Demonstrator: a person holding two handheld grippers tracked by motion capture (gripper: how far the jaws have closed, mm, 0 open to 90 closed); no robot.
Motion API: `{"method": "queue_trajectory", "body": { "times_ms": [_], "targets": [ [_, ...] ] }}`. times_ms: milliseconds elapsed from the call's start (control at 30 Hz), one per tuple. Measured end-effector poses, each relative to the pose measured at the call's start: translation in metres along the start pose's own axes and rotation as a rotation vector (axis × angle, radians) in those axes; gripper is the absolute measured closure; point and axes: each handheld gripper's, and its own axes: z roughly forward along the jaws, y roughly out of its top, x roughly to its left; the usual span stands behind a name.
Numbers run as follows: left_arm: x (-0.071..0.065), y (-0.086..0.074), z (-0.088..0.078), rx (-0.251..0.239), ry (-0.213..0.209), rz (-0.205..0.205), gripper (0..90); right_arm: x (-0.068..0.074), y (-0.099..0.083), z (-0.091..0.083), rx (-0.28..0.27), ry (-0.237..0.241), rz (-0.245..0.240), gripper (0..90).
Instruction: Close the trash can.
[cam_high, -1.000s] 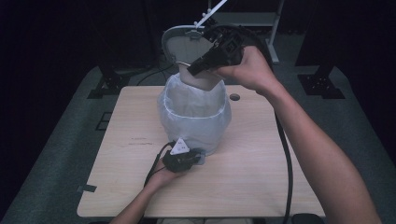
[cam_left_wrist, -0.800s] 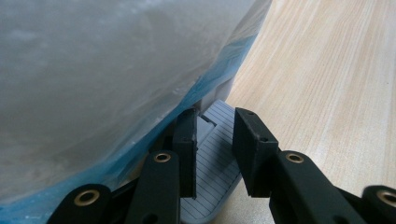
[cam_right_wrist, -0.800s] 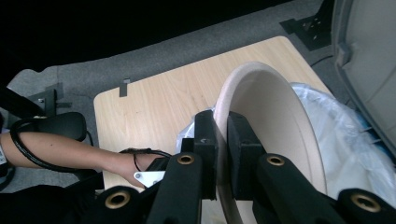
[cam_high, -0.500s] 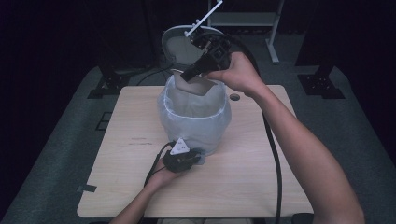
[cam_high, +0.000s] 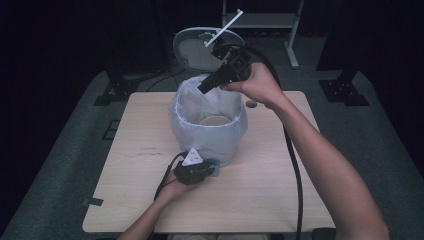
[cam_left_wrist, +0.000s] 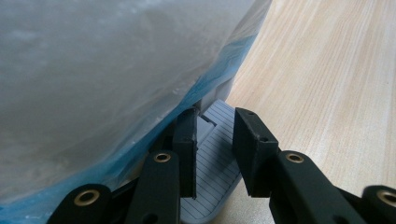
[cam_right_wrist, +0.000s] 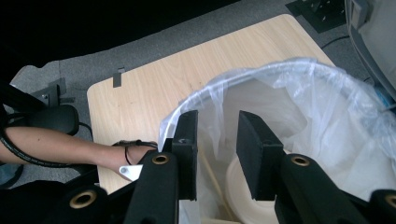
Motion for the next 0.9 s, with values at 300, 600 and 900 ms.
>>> {"method": "queue_trajectory", "body": {
  "times_ms": [300, 600, 900],
  "targets": [
    [0.000, 0.000, 0.000, 0.003, 0.001, 0.000, 70.8, -0.004, -0.022, -0.012, -0.024, -0.003, 0.009, 64.2],
    [0.000, 0.000, 0.000, 0.000, 0.000, 0.000, 70.8, -0.005, -0.041, -0.025, -0.042, -0.005, 0.014, 62.1],
    [0.000, 0.000, 0.000, 0.002, 0.000, 0.000, 70.8, -0.006, -0.054, -0.038, -0.053, -0.015, 0.018, 60.3]
  ]
}}
